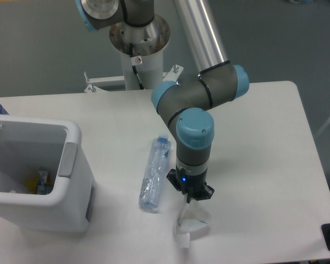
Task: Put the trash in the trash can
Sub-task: 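Lower the gripper onto the white paper and close to grasp it, then lift the paper and carry it over the white trash bin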
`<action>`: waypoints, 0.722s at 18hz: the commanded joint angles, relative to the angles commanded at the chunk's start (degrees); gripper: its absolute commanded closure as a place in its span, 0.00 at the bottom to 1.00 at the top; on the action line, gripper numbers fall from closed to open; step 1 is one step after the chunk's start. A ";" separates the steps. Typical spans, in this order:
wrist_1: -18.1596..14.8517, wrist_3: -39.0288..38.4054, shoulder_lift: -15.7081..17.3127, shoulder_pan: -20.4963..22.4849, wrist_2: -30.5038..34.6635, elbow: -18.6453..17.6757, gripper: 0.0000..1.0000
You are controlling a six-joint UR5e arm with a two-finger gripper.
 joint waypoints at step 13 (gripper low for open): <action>-0.09 -10.89 13.96 -0.17 -17.57 2.47 1.00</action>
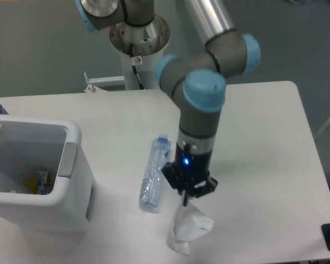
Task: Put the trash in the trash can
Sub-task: 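Lift the paper and carry it over the white trash bin, then open the gripper to drop the paper into the bin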
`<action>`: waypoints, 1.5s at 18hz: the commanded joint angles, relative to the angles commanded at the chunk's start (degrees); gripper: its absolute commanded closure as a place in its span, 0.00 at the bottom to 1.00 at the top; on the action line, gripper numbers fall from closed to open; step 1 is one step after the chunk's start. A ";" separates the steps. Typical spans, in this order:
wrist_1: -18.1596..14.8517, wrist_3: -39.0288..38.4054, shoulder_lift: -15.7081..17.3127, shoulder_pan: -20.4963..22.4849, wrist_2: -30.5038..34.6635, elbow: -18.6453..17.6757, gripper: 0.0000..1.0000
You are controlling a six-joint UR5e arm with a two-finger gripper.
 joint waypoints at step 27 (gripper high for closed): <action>0.09 -7.91 12.67 -13.65 -0.36 -5.37 0.00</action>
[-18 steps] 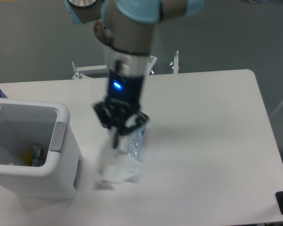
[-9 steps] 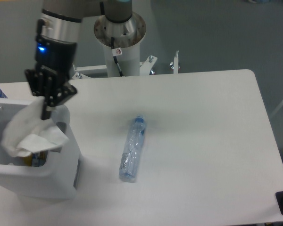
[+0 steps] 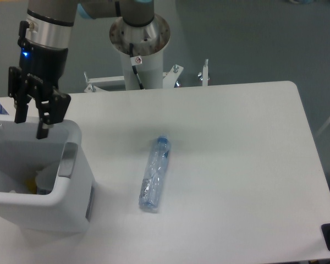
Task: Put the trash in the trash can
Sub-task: 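Move the open gripper back over the clear plastic water bottle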
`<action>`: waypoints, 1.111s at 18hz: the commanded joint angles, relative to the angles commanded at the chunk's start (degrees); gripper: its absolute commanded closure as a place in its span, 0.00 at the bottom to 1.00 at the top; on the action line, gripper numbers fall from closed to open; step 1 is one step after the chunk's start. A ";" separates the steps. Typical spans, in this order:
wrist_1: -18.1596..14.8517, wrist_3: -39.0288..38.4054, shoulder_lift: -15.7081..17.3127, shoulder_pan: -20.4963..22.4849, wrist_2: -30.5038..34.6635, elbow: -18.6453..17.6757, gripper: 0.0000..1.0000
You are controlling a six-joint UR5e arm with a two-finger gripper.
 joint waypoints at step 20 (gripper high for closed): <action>-4.38 -4.76 -25.39 11.54 1.32 6.06 0.00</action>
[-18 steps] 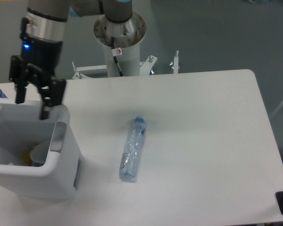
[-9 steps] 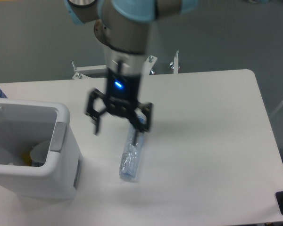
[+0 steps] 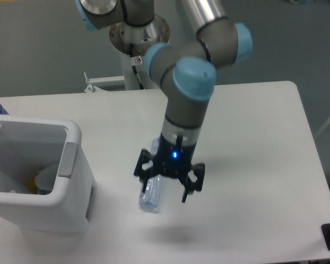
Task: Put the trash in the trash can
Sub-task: 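Move the open gripper back over the clear plastic water bottle, then lower the gripper around the bottle's cap end and close on it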
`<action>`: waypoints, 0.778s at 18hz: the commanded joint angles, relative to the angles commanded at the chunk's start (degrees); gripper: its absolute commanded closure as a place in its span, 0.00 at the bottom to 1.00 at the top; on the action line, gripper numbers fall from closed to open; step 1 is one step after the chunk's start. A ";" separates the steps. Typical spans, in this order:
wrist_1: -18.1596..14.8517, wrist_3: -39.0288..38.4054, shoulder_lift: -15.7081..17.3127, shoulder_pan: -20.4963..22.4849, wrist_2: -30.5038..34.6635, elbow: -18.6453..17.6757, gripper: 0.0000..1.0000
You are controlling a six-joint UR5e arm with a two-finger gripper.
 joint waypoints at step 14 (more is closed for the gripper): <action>-15.65 3.86 -3.88 -2.46 4.83 2.55 0.01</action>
